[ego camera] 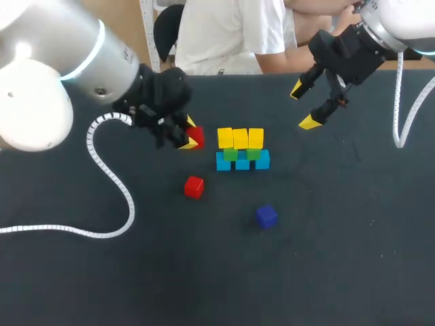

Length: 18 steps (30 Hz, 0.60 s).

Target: Place the blue cubes, place green cubes on the blue cubes, place the yellow cubes on the green cubes, then place the red cubes on the yellow cubes, and place purple cube on the red cubes.

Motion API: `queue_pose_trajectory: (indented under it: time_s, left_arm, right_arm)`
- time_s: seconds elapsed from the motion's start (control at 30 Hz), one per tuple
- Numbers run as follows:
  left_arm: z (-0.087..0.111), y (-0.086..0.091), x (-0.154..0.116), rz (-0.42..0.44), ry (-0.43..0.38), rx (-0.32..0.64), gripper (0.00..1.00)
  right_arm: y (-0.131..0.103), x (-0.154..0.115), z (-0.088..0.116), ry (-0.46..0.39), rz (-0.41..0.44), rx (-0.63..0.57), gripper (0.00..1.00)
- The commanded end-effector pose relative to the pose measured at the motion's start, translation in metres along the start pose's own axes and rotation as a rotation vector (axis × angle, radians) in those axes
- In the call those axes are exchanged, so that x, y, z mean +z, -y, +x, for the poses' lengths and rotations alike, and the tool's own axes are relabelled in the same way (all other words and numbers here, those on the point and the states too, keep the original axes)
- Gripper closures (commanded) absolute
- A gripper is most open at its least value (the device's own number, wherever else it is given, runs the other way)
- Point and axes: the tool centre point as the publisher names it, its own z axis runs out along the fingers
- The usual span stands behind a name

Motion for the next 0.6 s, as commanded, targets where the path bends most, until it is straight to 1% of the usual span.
queue_pose_trajectory:
  time_s: [0.03, 0.1, 0.13, 0.23, 0.27, 0.33, 0.4, 0.5, 0.53, 0.57, 0.6]
  left_arm:
    - [-0.016, -0.01, -0.004, 0.077, -0.057, -0.008, 1.0]
    - [-0.021, -0.012, -0.005, 0.117, -0.086, -0.013, 1.0]
    - [-0.024, -0.013, -0.006, 0.136, -0.09, -0.005, 1.0]
    - [-0.029, -0.015, -0.011, 0.182, -0.098, -0.023, 1.0]
    - [-0.029, -0.015, -0.013, 0.181, -0.076, -0.021, 1.0]
    - [-0.03, -0.015, -0.017, 0.183, -0.072, -0.025, 1.0]
    - [-0.031, -0.015, -0.018, 0.19, -0.046, -0.029, 1.0]
    - [-0.034, -0.015, -0.016, 0.184, -0.032, 0.015, 1.0]
    - [-0.037, -0.014, -0.018, 0.178, -0.06, 0.055, 1.0]
    - [-0.039, -0.014, -0.018, 0.155, -0.069, 0.066, 1.0]
    - [-0.039, -0.014, -0.018, 0.155, -0.069, 0.066, 1.0]
  right_arm:
    - [0.0, 0.0, 0.0, 0.001, -0.001, -0.001, 0.0]
    - [0.0, 0.0, 0.0, 0.001, -0.001, -0.001, 0.0]
    - [0.0, 0.0, 0.0, 0.001, -0.001, -0.001, 0.0]
    - [0.0, 0.0, 0.0, 0.001, -0.001, -0.001, 0.0]
    - [0.0, 0.0, 0.0, 0.001, -0.001, -0.001, 0.0]
    - [0.0, 0.0, 0.0, 0.001, -0.001, -0.001, 0.0]
    - [0.0, 0.0, 0.0, 0.001, -0.001, -0.001, 0.0]
    - [0.0, 0.0, 0.0, 0.001, -0.001, -0.001, 0.0]
    - [0.0, 0.0, 0.0, 0.001, -0.001, -0.001, 0.0]
    - [0.0, 0.0, 0.0, 0.001, -0.001, -0.001, 0.0]
    - [0.0, 0.0, 0.0, 0.001, -0.001, -0.001, 0.0]
